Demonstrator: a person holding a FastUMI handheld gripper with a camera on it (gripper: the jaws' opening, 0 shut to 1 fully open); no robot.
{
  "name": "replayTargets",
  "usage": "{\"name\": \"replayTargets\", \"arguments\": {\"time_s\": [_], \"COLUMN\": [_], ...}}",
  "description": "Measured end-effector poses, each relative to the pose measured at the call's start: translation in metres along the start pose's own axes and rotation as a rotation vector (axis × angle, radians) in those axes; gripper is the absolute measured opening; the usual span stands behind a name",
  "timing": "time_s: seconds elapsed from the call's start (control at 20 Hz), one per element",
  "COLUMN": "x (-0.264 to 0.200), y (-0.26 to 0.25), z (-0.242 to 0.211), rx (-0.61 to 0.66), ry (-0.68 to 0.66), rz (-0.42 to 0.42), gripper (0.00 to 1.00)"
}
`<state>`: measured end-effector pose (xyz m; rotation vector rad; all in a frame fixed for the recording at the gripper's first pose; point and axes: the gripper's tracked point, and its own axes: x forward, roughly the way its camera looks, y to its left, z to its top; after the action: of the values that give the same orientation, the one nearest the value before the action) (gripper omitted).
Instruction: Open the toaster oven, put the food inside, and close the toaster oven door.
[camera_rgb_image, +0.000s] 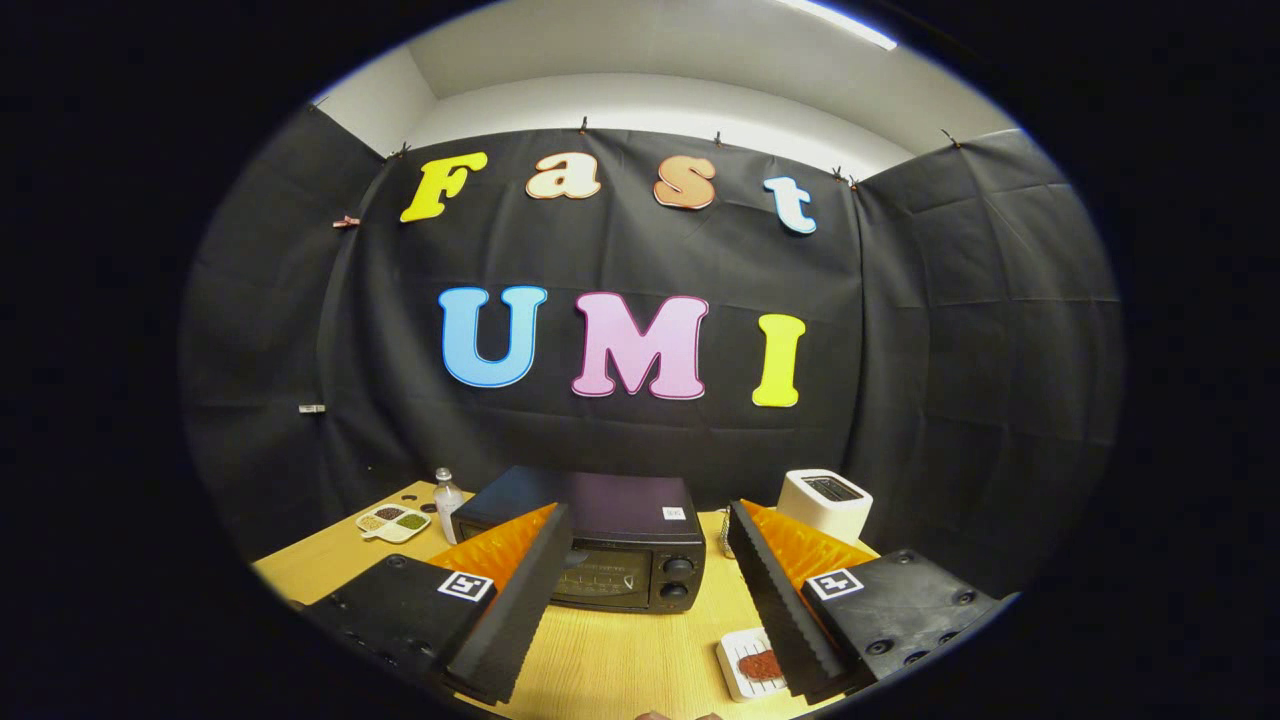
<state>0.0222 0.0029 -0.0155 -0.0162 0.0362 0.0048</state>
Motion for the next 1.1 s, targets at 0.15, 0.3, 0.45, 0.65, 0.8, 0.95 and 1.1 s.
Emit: {"name": "replayTargets", "arguments": {"time_s": [0.15, 0.3, 0.45, 0.65, 0.8, 0.95, 1.1], "x": [0.017, 0.039, 0.062, 0.094, 0.118, 0.141, 0.156], "y": [0.000, 0.006, 0.024, 0.053, 0.076, 0.096, 0.110], "z": [-0.002, -0.010, -0.025, -0.055, -0.081, -0.110, -0.139], "rx": [0.010, 0.002, 0.025, 0.040, 0.061, 0.062, 0.096], "ry": [0.015, 0.043, 0.085, 0.155, 0.215, 0.276, 0.354], "rz": [-0.003, 0.007, 0.041, 0.084, 0.118, 0.141, 0.141], "gripper": [0.97, 0.97, 0.97, 0.98, 0.97, 0.98, 0.98]}}
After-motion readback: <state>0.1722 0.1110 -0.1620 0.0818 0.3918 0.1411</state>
